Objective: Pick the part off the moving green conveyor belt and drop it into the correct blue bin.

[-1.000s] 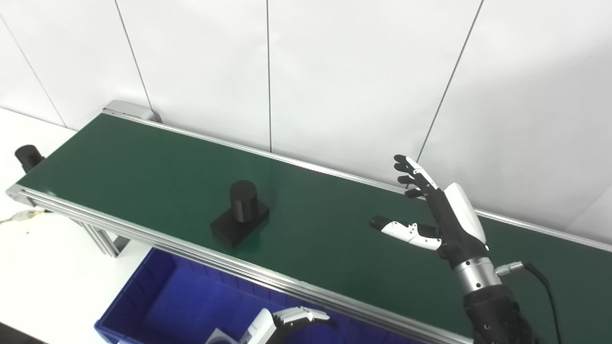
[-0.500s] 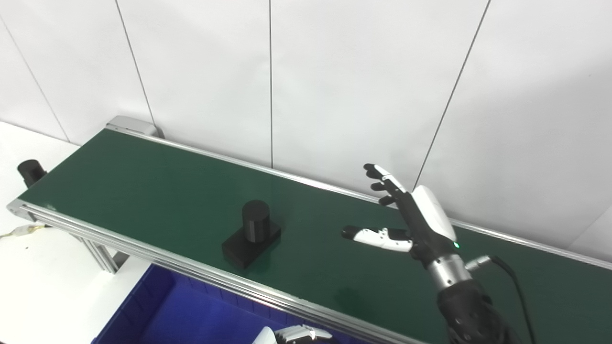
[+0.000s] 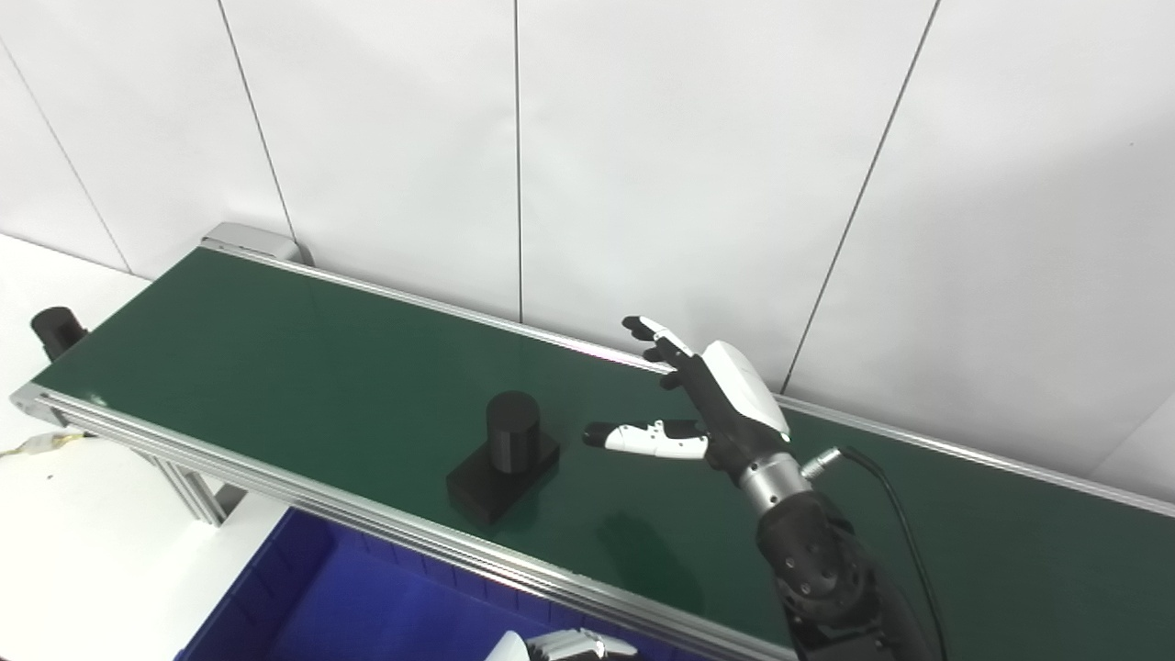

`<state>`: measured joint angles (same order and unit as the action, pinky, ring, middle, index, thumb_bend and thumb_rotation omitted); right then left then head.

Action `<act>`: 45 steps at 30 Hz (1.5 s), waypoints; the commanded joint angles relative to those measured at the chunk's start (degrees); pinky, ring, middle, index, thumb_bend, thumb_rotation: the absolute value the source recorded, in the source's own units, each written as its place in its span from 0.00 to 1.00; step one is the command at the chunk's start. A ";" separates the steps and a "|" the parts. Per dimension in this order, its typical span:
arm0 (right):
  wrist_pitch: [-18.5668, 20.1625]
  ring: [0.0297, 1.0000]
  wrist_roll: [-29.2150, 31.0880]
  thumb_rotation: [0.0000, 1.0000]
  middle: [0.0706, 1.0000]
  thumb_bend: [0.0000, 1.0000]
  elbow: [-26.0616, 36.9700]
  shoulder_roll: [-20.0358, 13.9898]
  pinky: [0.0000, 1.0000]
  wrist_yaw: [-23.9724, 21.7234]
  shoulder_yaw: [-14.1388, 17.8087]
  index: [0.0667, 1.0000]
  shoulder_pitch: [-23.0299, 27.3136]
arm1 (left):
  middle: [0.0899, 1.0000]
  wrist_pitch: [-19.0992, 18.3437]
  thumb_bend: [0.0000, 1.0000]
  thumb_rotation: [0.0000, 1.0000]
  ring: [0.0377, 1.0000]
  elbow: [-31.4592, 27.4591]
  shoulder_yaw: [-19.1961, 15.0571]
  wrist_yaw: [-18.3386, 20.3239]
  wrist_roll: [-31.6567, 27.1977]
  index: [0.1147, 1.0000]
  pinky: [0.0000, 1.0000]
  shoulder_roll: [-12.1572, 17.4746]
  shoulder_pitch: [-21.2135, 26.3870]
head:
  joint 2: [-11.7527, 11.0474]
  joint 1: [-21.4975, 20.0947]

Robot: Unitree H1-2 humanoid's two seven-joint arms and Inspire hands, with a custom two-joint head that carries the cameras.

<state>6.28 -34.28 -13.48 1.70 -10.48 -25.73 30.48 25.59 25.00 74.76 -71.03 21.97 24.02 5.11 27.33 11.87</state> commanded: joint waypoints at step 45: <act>-12.13 0.36 -0.38 0.00 0.44 0.52 -29.98 7.52 0.33 18.68 -3.51 0.46 7.71 | 0.64 1.33 0.84 0.65 0.60 -1.33 1.34 -1.72 1.36 0.66 0.54 0.73 0.65 | 0.21 -3.50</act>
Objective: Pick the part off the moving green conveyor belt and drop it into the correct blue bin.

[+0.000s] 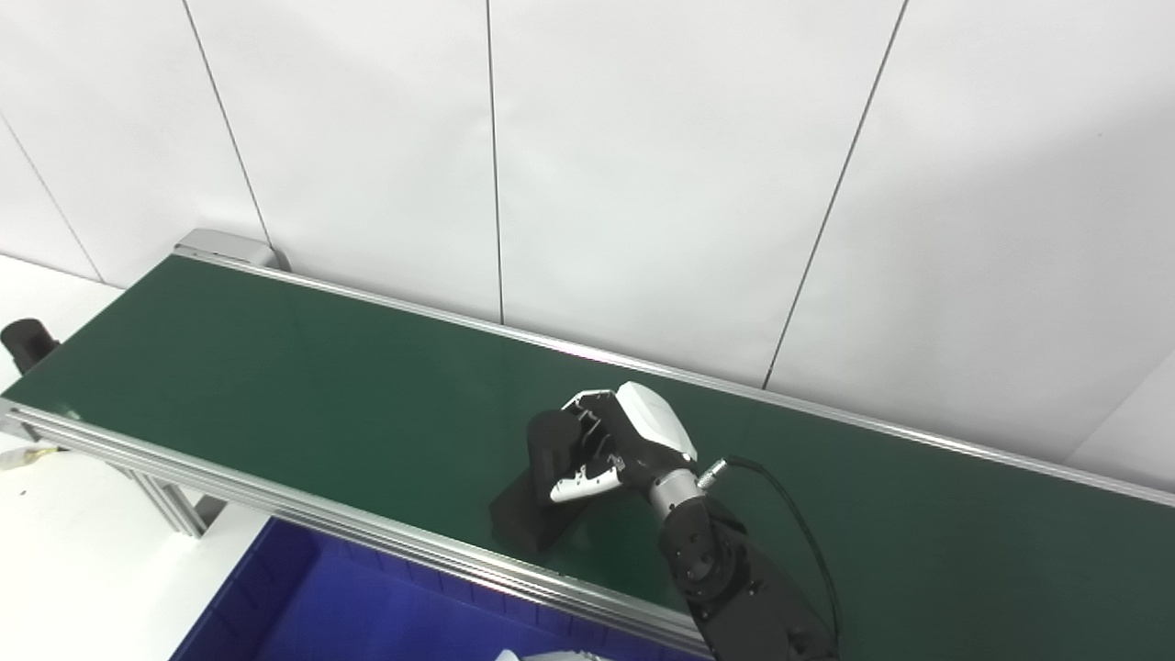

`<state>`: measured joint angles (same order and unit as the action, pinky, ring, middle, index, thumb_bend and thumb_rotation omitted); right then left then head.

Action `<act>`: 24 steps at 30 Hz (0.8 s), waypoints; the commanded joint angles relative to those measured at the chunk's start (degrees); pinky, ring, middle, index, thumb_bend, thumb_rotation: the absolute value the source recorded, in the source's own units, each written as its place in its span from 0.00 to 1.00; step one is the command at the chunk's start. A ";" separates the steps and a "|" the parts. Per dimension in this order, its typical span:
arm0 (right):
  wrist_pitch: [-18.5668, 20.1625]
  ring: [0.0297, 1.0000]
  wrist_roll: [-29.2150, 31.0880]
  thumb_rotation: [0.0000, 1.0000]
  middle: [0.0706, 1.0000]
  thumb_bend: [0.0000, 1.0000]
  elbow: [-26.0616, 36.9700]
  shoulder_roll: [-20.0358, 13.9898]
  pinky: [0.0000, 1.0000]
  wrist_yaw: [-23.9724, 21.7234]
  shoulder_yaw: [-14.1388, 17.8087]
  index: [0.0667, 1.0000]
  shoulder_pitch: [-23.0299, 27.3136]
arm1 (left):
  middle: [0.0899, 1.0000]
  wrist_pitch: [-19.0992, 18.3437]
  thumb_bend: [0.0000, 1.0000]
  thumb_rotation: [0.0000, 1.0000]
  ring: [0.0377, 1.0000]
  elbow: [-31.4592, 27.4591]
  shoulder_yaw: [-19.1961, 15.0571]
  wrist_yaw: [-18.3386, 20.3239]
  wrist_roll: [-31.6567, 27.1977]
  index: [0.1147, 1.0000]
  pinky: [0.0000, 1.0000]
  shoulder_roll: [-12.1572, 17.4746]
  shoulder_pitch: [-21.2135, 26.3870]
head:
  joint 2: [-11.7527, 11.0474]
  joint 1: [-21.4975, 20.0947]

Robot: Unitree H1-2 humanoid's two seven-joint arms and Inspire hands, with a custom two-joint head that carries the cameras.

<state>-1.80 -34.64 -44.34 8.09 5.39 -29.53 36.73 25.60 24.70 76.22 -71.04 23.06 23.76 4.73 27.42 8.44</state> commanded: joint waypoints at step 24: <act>-2.05 0.40 1.12 0.00 0.40 0.52 37.44 -6.90 0.35 5.73 8.52 0.51 -18.63 | 0.66 1.33 0.83 0.55 0.61 -5.42 0.26 -1.70 -1.98 0.66 0.54 4.05 0.39 | 5.84 -7.06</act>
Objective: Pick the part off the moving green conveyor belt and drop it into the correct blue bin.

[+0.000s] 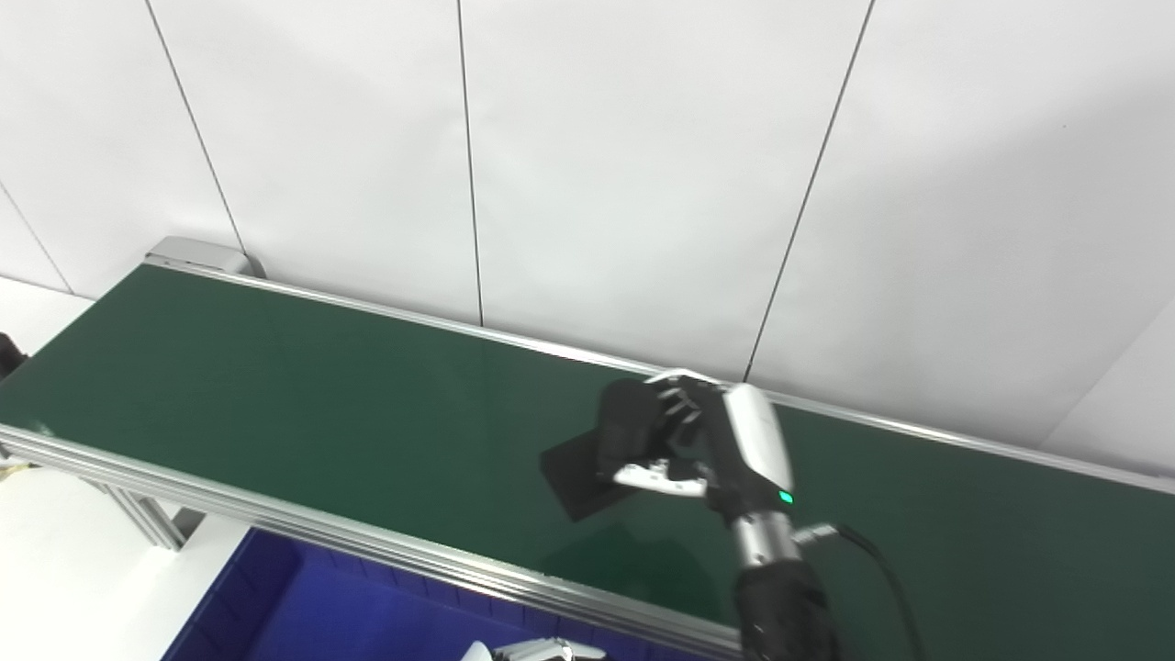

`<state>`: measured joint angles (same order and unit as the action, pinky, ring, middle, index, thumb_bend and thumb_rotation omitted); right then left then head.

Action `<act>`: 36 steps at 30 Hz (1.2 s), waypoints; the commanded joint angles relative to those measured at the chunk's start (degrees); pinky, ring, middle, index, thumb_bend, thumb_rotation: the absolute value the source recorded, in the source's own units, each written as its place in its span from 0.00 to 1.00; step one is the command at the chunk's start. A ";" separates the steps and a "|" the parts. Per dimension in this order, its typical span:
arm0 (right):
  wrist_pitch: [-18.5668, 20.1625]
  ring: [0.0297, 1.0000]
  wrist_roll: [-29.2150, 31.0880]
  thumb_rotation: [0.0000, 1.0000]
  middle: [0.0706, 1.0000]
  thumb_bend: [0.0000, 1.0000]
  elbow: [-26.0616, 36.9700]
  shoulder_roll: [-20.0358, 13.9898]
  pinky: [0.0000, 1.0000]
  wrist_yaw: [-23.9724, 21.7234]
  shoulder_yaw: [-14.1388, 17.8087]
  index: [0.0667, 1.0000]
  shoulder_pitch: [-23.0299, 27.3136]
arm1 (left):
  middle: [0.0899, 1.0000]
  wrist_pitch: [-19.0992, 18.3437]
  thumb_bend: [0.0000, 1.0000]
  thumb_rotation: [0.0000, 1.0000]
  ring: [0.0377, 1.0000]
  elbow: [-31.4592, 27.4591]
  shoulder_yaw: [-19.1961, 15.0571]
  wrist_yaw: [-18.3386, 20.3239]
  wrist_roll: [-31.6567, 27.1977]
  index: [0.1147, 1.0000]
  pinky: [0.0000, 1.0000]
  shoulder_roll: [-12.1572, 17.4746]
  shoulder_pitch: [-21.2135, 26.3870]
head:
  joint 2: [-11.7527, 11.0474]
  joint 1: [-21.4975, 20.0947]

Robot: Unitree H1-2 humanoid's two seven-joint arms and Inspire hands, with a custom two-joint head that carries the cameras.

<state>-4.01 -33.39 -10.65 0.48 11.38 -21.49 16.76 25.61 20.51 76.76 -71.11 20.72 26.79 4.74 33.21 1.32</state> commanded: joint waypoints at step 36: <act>-5.92 0.43 -1.74 0.00 0.41 0.52 27.35 -11.39 0.39 -1.92 11.80 0.50 -37.70 | 0.71 1.31 0.92 0.59 0.68 -19.53 -26.27 23.86 -6.42 0.70 0.56 -2.59 -14.29 | 13.68 -14.06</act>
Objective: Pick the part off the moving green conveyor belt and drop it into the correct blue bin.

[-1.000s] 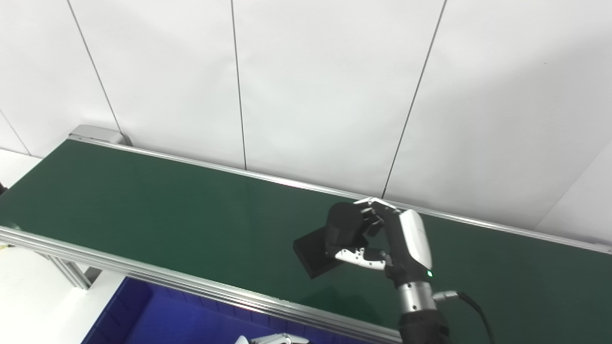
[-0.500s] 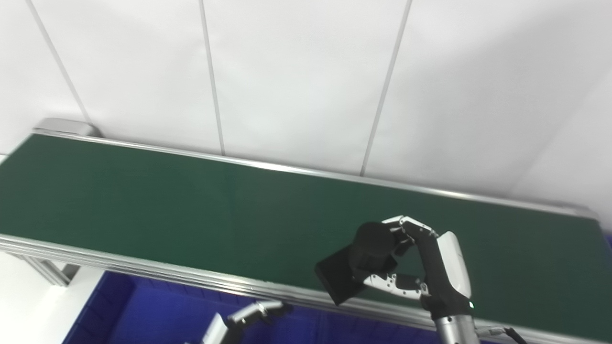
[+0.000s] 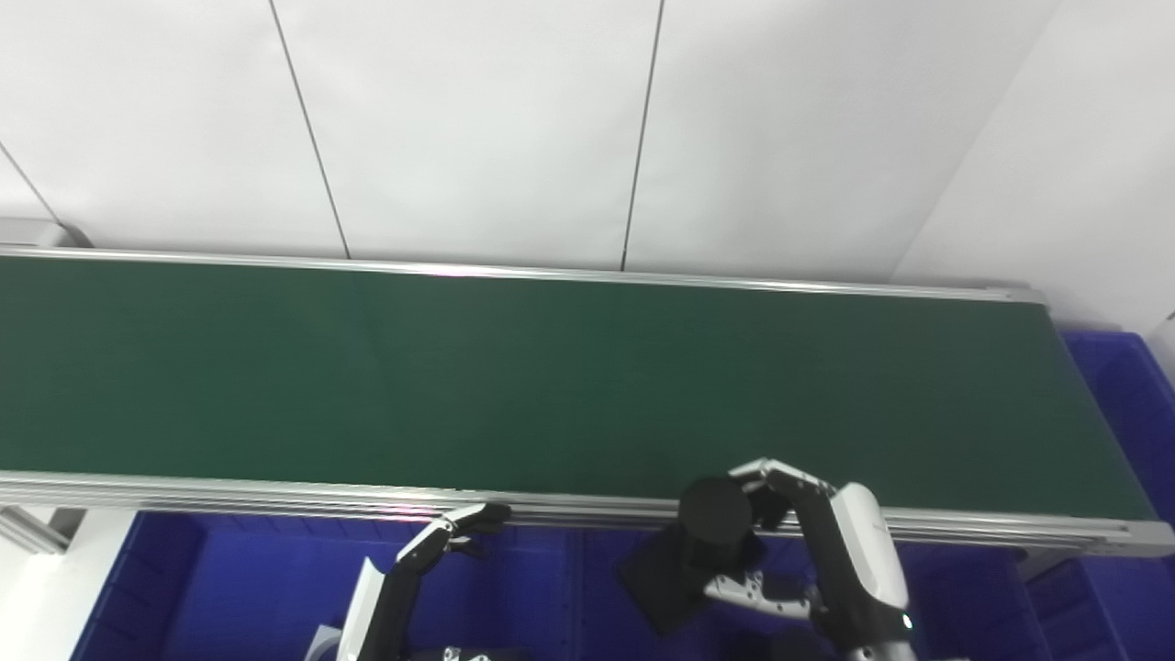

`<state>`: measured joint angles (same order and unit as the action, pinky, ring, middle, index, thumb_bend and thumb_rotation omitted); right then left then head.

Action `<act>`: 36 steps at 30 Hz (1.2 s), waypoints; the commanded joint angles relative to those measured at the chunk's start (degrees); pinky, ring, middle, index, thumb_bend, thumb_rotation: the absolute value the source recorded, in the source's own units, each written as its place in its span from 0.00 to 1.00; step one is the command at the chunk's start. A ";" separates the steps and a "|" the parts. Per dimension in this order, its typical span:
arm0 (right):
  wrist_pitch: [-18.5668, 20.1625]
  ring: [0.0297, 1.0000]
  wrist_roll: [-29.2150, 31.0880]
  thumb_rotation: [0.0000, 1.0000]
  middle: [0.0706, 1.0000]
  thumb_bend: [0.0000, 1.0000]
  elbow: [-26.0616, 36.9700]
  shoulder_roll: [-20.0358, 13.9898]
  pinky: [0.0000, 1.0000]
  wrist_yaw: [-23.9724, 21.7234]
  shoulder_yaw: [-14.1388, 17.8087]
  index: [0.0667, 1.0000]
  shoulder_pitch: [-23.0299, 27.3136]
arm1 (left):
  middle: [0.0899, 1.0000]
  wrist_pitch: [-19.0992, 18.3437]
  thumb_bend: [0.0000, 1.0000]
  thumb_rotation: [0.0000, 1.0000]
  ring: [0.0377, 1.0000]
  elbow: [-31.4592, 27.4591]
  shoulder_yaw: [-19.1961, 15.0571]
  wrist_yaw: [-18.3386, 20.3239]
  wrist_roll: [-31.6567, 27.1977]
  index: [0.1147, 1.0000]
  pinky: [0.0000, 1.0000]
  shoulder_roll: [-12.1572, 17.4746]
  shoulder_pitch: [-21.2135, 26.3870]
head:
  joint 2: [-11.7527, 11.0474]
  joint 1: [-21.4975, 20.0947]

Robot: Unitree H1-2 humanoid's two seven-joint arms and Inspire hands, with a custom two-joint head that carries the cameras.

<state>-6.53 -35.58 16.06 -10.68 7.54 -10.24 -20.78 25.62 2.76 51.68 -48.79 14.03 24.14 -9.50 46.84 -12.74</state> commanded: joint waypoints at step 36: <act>-4.00 1.00 -2.58 0.76 1.00 0.93 -2.55 -2.86 0.92 -1.31 -2.18 0.94 -4.32 | 0.75 1.30 0.91 0.55 0.74 -6.57 -26.62 35.52 -9.22 0.74 0.64 -9.09 -8.35 | 1.87 -1.76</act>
<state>-5.68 -39.30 11.54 -14.40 2.56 -12.84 -24.61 25.60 -1.64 25.86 -13.95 4.48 15.23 -17.96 48.52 -14.59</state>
